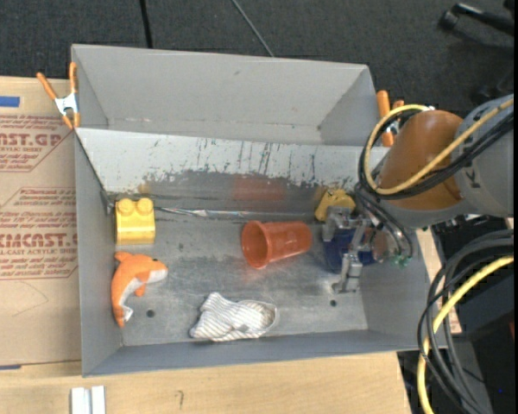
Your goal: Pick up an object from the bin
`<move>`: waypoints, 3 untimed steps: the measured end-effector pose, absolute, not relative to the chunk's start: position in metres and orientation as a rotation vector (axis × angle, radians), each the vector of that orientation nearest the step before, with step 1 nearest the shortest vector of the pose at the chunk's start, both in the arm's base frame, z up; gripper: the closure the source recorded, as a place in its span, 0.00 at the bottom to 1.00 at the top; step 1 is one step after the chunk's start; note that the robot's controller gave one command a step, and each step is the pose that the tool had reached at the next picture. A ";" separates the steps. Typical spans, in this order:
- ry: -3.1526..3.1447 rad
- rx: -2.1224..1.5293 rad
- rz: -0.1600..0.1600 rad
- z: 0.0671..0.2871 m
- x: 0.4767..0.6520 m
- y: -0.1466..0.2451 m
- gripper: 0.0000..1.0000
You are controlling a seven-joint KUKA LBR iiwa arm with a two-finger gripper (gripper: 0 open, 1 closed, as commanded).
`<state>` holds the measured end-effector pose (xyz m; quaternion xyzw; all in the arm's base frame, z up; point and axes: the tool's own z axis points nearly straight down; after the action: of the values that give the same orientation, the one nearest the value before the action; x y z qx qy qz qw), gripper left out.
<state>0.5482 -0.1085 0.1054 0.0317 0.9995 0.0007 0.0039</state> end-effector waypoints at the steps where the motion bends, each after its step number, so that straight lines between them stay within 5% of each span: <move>1: 3.129 0.169 0.005 0.090 0.567 -0.110 0.00; 3: 3.125 0.173 0.010 0.080 0.585 -0.044 0.00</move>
Offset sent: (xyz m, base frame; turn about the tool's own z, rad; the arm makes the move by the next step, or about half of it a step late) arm 0.0287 0.0566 -0.0354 0.0042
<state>0.5847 -0.0438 0.0798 0.0554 0.9984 0.0032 0.0060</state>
